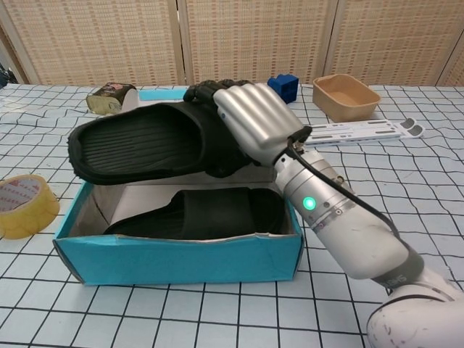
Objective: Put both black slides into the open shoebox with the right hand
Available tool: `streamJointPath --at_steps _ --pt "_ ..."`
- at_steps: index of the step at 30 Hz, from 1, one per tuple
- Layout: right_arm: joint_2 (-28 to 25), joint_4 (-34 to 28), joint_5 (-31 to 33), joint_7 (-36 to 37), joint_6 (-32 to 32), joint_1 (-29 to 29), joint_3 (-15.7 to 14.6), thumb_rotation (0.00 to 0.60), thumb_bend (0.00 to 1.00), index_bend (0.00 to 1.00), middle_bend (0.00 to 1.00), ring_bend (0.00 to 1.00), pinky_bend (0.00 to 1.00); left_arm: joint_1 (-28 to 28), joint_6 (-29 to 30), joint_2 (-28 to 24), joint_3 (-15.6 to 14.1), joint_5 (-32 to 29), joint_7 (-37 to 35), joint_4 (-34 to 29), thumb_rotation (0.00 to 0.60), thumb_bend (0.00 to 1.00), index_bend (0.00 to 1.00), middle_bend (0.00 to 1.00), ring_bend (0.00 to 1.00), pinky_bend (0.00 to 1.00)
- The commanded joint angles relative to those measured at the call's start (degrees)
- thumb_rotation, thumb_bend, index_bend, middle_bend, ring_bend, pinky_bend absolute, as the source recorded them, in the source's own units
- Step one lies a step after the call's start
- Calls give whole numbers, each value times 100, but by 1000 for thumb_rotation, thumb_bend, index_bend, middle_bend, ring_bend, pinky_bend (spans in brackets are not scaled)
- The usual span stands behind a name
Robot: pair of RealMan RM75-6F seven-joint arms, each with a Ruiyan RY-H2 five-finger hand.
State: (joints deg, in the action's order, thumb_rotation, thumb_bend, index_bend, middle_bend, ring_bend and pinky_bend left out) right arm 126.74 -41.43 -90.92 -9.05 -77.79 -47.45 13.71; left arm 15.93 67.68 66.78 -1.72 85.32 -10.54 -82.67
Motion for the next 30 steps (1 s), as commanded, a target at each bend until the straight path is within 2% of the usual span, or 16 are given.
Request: streamJointPath --at_steps 1,10,12,13,16,19,22,25,30 --pt "87 71 21 -37 31 -33 -12 600 38 691 596 417 352 -3 -15 -11 -2 -19 -16 -11 600 733 460 591 638 579" --pt "128 152 227 -261 436 56 -136 600 38 668 595 397 336 2 -25 -42 -3 -19 -46 -39 600 733 460 591 638 581" --pt "42 -84 458 -475 800 118 -95 600 39 597 555 328 241 2 -24 -42 -8 -12 -38 -38 600 733 460 591 638 581" --pt "-18 -229 563 -581 948 135 -59 600 39 518 491 258 135 4 -31 -40 -9 -15 -31 -35 600 733 460 591 638 581" --pt "-246 -706 825 -833 1255 161 74 600 38 350 327 110 4 14 -60 -42 -6 -34 -23 -46 600 734 460 591 638 580" --pt "-455 -1133 1004 -984 1428 184 166 600 38 234 192 13 0 15 -60 -42 -9 -27 -15 -47 600 733 460 591 638 580" --pt "-720 -1667 1145 -1112 1553 234 209 600 38 120 87 0 0 20 -92 -36 -9 -54 -14 -40 600 733 459 591 638 580" --pt "-952 -2097 1176 -1217 1534 273 224 600 38 76 67 0 0 28 -104 -36 -9 -56 -5 -44 600 733 460 591 638 581" --pt "-1374 -2963 1412 -1305 1662 376 268 600 39 73 67 0 0 36 -136 -23 -14 -70 33 -41 600 733 460 591 638 581"
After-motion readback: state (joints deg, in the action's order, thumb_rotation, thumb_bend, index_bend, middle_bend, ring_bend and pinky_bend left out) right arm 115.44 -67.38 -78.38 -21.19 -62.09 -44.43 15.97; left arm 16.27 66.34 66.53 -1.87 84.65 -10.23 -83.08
